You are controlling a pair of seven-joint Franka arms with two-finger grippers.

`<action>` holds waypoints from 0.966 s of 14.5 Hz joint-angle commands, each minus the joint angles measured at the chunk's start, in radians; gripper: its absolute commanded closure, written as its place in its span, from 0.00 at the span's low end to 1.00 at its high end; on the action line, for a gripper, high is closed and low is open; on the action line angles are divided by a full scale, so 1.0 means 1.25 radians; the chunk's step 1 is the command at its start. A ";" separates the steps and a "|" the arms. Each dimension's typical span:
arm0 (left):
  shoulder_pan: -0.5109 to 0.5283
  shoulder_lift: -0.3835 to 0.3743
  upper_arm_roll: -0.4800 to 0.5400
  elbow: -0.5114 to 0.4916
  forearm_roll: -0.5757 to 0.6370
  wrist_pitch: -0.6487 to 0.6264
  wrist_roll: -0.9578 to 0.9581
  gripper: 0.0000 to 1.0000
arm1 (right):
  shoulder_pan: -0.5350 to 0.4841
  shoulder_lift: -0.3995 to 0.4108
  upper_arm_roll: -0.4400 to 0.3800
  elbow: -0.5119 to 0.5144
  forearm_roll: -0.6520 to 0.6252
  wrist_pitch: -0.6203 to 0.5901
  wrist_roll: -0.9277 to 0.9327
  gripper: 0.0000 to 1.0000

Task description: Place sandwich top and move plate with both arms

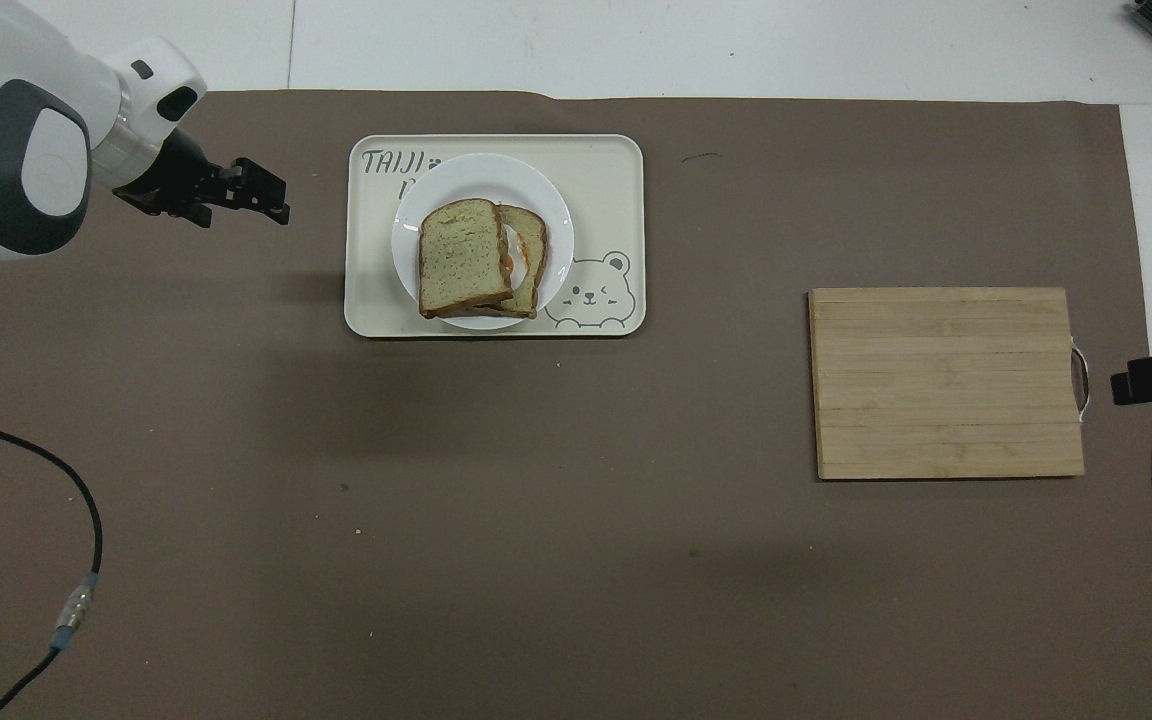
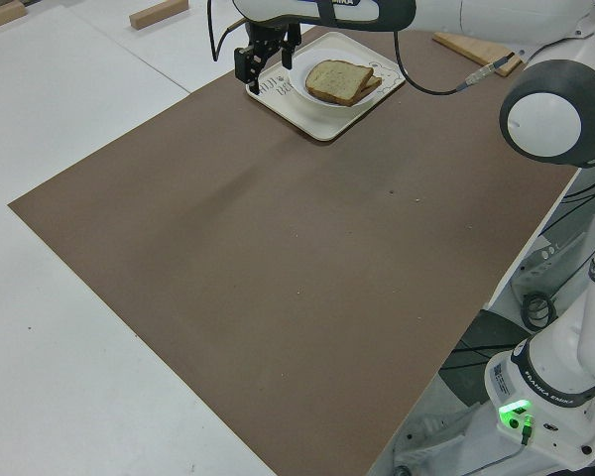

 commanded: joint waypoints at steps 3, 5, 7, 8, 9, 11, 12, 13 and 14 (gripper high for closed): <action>0.005 -0.093 0.004 -0.034 0.066 -0.062 -0.008 0.00 | -0.012 -0.010 0.007 -0.011 -0.001 -0.005 -0.020 0.00; 0.010 -0.129 0.004 -0.038 0.066 -0.108 -0.008 0.00 | -0.011 -0.010 0.007 -0.011 -0.001 -0.005 -0.020 0.00; 0.009 -0.168 0.004 -0.045 0.066 -0.147 -0.008 0.00 | -0.012 -0.010 0.007 -0.011 -0.001 -0.006 -0.020 0.00; 0.009 -0.185 0.004 -0.046 0.067 -0.164 -0.008 0.00 | -0.012 -0.010 0.007 -0.011 -0.001 -0.005 -0.020 0.00; 0.009 -0.200 0.004 -0.046 0.067 -0.181 -0.008 0.00 | -0.011 -0.011 0.007 -0.011 -0.001 -0.006 -0.020 0.00; 0.009 -0.235 0.005 -0.055 0.067 -0.227 -0.004 0.00 | -0.012 -0.011 0.007 -0.011 -0.001 -0.005 -0.020 0.00; 0.009 -0.253 0.005 -0.063 0.067 -0.233 -0.004 0.00 | -0.011 -0.011 0.007 -0.011 -0.001 -0.005 -0.020 0.00; 0.010 -0.276 0.005 -0.083 0.067 -0.233 -0.004 0.00 | -0.012 -0.011 0.007 -0.011 -0.001 -0.006 -0.021 0.00; 0.010 -0.308 0.005 -0.113 0.067 -0.230 -0.005 0.00 | -0.012 -0.011 0.007 -0.011 -0.001 -0.005 -0.020 0.00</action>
